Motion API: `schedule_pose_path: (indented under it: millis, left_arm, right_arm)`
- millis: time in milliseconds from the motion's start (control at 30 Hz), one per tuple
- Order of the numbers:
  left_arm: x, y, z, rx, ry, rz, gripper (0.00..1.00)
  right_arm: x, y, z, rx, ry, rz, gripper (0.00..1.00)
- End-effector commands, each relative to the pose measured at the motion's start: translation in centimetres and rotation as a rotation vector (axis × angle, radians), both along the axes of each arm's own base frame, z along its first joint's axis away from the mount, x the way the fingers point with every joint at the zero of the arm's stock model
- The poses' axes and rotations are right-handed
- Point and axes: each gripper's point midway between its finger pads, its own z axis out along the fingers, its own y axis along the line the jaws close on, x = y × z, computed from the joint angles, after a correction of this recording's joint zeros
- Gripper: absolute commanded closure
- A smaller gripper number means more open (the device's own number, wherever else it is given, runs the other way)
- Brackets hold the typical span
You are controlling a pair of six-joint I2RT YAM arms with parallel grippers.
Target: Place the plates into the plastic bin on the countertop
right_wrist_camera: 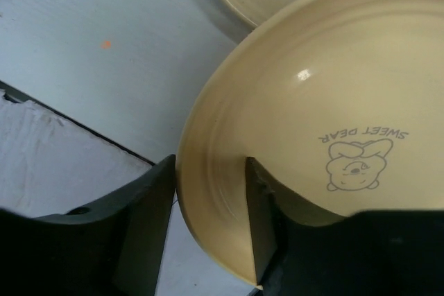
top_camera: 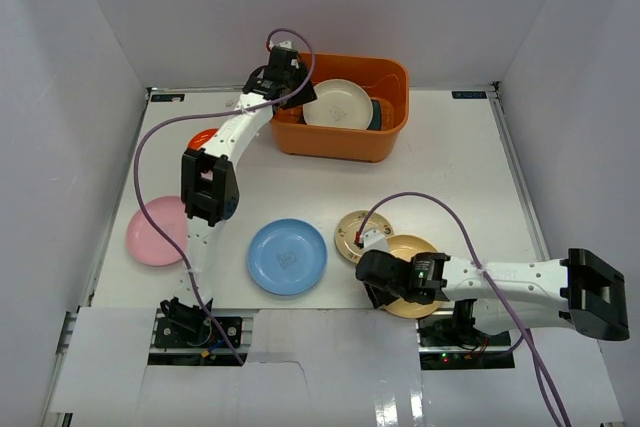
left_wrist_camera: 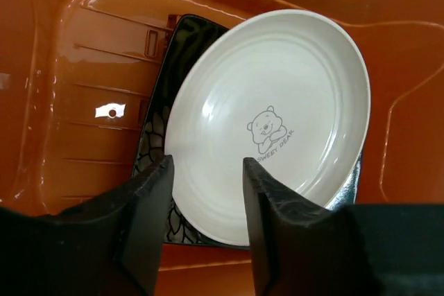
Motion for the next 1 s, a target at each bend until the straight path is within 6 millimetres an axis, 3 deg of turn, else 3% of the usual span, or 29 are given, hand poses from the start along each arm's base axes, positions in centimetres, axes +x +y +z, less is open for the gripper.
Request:
schedule_pose_path:
  millis: [0,33,67,100,133,167,200,267,300,333,367,400,433,467,500,533,567,600,633,700,733,800,833,900,967]
  left_arm:
    - [0.1,-0.5,6.6,-0.053,-0.129,-0.034,0.39]
    - [0.0,-0.8,7.7,-0.069,-0.157,-0.048,0.37]
    - [-1.0,-1.7,10.3,-0.115,-0.193,-0.111,0.35]
    - [-2.8,-1.8,15.0,-0.158,-0.272,-0.155,0.3]
    - [-2.8,-1.7,15.1,-0.156,-0.274,-0.157,0.3]
    - [-3.6,-1.5,16.6,-0.164,-0.298,-0.165,0.3]
    - [-5.6,-0.8,18.8,-0.174,-0.323,-0.176,0.3]
    - [-7.9,0.2,20.1,-0.161,-0.339,-0.185,0.3]
    - [-9.3,0.8,16.9,-0.134,-0.265,-0.178,0.3]
    - [-11.9,2.3,19.6,-0.139,-0.314,-0.162,0.3]
    - [-13.4,3.0,19.1,-0.132,-0.304,-0.155,0.3]
    - [-15.3,4.0,13.9,-0.103,-0.197,-0.144,0.31]
    - [-17.0,4.6,12.9,-0.1,-0.184,-0.141,0.32]
    - [-19.7,5.9,14.9,-0.112,-0.246,-0.132,0.32]
    - [-21.1,6.8,13.4,-0.093,-0.222,-0.117,0.32]
    - [-23.0,8.1,8.9,-0.05,-0.131,-0.09,0.32]
    - [-24.9,10.1,8.5,-0.02,-0.122,-0.031,0.32]
    - [-26.2,10.9,6.8,-0.001,-0.077,-0.013,0.31]
    - [-27.8,11.9,3.4,0.028,0.006,0.006,0.3]
    - [-30.8,13.2,0.5,0.039,0.12,0.048,0.29]
    - [-32.8,13.9,-2.5,0.058,0.221,0.07,0.29]
    - [-34.4,14.4,-4.3,0.039,0.289,0.12,0.3]
    - [-35.2,14.6,-5.0,0.015,0.335,0.171,0.33]
    - [-36.2,15.1,-6.7,0.025,0.383,0.211,0.32]
    - [-36.4,15.3,-7.4,0.009,0.395,0.245,0.31]
  right_arm:
    - [0.6,0.2,-0.6,-0.007,-0.033,-0.021,0.56]
    - [0.7,0.1,-0.7,-0.019,-0.035,-0.025,0.6]
    - [1.0,0.2,-0.4,-0.022,-0.047,-0.035,0.67]
    - [1.3,0.1,0.2,-0.03,-0.067,-0.043,0.83]
    - [1.4,0.5,0.7,-0.011,-0.072,-0.044,0.83]
    - [1.6,0.7,1.3,-0.004,-0.083,-0.047,0.89]
    - [1.8,0.4,1.9,-0.011,-0.1,-0.048,0.91]
    - [2.3,1.3,4.2,0.02,-0.125,-0.054,0.92]
    - [2.6,1.0,5.1,0.01,-0.149,-0.06,0.92]
    - [2.8,1.2,6.1,0.024,-0.166,-0.062,0.92]
    - [3.0,2.1,7.8,0.062,-0.188,-0.058,0.92]
    - [3.7,2.2,9.0,0.079,-0.229,-0.07,0.92]
    - [4.2,2.5,9.9,0.083,-0.263,-0.055,0.92]
    - [4.8,3.3,12.1,0.122,-0.297,-0.059,0.92]
    - [5.6,3.6,13.0,0.113,-0.338,-0.069,0.92]
    - [6.3,3.9,14.2,0.099,-0.38,-0.044,0.92]
    - [7.5,4.8,16.4,0.106,-0.441,-0.054,0.92]
    - [8.1,5.2,17.8,0.103,-0.477,-0.048,0.92]
    - [9.1,5.5,19.1,0.095,-0.515,-0.053,0.92]
    - [11.4,6.8,23.2,0.085,-0.616,-0.026,0.92]
    - [13.4,7.5,25.1,0.125,-0.659,-0.055,0.92]
    - [15.5,9.1,28.3,0.162,-0.726,0.016,0.92]
    - [17.7,8.8,29.5,0.181,-0.762,-0.003,0.92]
    - [19.9,11.1,32.9,0.232,-0.835,0.059,0.92]
    - [22.8,11.7,34.1,0.222,-0.869,0.072,0.92]
